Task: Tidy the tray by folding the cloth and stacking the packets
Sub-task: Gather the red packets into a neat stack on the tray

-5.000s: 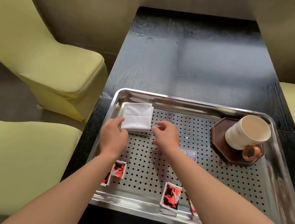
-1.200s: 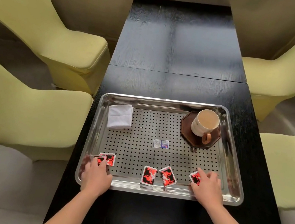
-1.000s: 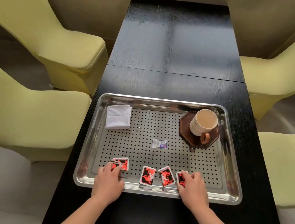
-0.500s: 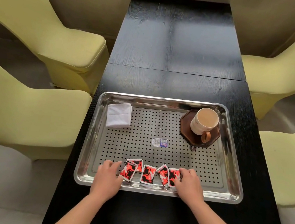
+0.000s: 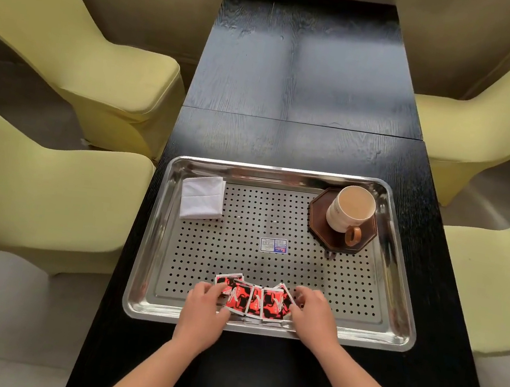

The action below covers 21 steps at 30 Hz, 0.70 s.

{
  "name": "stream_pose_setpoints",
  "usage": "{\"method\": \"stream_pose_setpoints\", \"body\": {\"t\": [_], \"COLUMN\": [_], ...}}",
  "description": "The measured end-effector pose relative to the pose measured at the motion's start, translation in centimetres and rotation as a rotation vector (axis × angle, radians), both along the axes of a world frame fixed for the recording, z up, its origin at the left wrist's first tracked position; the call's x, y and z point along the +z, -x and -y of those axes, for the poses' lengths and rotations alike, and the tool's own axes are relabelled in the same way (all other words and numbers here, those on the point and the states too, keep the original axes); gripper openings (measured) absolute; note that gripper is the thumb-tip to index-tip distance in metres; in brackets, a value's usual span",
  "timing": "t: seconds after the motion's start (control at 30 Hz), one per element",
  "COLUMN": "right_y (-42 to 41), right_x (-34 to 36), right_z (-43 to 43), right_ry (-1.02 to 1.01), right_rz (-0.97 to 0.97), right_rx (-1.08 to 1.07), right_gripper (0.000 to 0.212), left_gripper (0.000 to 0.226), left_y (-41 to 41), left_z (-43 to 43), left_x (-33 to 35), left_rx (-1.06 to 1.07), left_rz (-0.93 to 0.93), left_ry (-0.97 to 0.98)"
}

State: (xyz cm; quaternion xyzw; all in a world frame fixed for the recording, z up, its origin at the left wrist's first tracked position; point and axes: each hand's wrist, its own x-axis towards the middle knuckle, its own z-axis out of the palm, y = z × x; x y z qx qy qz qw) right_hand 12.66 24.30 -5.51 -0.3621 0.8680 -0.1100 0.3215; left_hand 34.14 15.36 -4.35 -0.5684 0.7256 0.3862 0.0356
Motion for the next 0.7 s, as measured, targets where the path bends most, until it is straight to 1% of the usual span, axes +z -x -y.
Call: {"method": "stream_pose_setpoints", "body": {"t": [0.13,0.23,0.37,0.53,0.7], "right_y": [-1.2,-2.1,-1.9,-0.7,-1.2], "right_x": [0.2,0.2,0.3,0.2,-0.1], "right_z": [0.6,0.7,0.4,0.1,0.4], "right_ry": [0.010,0.034,0.058,0.073,0.065], "right_rz": [0.042,0.106,0.153,0.122,0.043], "right_rx": [0.020,0.010,-0.011,-0.081,-0.054], "right_gripper": [0.045,0.050,0.044,0.040,0.043], "left_gripper": [0.062,0.064,0.062,0.062,0.063], "left_y": [0.9,1.3,1.2,0.5,1.4], "left_z": [-0.1,-0.7,-0.6,0.1,-0.2], "left_x": [0.1,0.2,0.4,0.5,0.5], "left_rx": [0.047,0.026,0.010,0.067,0.046], "left_rz": [-0.002,-0.029,-0.067,-0.105,-0.125], "left_ry": [-0.037,-0.061,-0.085,-0.091,-0.067]}}
